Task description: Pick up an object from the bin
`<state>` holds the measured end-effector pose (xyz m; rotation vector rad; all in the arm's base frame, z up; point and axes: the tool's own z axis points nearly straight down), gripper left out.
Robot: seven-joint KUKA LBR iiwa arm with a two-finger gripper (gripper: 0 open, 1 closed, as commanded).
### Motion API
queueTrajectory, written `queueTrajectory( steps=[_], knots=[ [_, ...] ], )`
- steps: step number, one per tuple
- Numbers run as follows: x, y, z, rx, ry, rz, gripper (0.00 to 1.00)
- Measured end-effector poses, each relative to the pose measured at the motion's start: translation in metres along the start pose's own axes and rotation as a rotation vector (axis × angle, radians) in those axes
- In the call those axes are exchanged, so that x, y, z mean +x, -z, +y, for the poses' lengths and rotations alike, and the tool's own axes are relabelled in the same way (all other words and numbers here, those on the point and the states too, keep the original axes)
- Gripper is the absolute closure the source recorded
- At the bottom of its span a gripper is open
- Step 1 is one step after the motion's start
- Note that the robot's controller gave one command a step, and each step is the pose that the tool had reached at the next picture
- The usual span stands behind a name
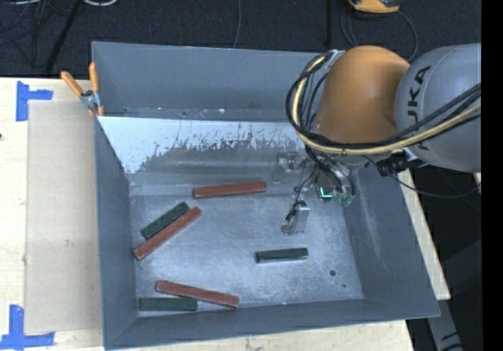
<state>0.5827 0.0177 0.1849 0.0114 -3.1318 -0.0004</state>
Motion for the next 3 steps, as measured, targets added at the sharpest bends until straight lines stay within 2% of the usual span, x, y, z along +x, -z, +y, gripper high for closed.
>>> queueTrajectory(
  steps=[1,2,3],
  knots=[
    [0.027,-0.119,-0.035,0.000,0.169,0.000,0.00],
    [0.023,-0.114,-0.035,0.001,0.167,-0.015,1.00],
    [0.003,0.066,0.013,0.003,0.391,-0.020,1.00]
  ],
)
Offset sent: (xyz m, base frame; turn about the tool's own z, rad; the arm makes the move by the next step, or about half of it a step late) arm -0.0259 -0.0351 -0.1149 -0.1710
